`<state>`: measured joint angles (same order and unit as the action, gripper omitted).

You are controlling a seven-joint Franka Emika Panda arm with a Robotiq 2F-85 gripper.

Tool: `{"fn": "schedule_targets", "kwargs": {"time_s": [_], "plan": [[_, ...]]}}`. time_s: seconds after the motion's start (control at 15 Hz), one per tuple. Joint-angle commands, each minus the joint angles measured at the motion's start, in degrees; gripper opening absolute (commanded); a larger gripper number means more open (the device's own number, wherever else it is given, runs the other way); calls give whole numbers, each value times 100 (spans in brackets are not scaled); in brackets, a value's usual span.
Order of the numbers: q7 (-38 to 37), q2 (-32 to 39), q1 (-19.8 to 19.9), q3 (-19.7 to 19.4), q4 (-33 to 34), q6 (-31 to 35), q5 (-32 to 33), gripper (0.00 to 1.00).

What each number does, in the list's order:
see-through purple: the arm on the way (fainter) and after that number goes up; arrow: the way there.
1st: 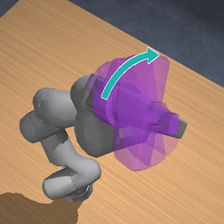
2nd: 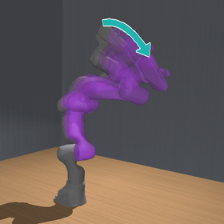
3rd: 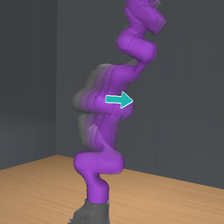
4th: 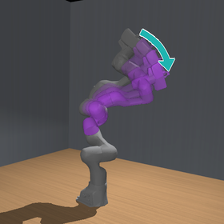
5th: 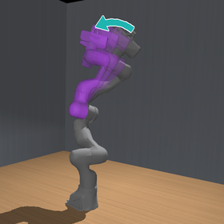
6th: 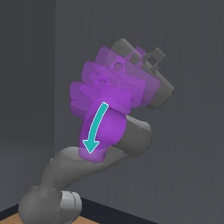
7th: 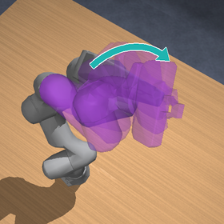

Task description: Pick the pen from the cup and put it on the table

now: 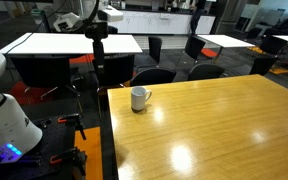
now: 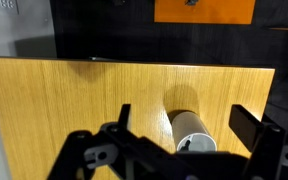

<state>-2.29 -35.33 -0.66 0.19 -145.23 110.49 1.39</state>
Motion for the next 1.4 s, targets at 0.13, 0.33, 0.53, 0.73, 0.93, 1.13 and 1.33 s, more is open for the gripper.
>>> {"fn": "schedule_targets", "kwargs": {"time_s": [0.13,0.33,0.53,0.73,0.93,1.13,1.33], "plan": [[-696,154,-2,208,-207,928,-445,100],[-1146,319,-34,408,-339,1453,-737,100],[-1922,432,29,769,-466,1927,-781,100],[-2827,482,136,1186,-581,2490,-615,100],[-3752,498,342,1648,-659,2973,-309,100],[-4749,524,638,2057,-668,3231,273,100],[-5829,571,995,2431,-540,3082,1049,100]]}}
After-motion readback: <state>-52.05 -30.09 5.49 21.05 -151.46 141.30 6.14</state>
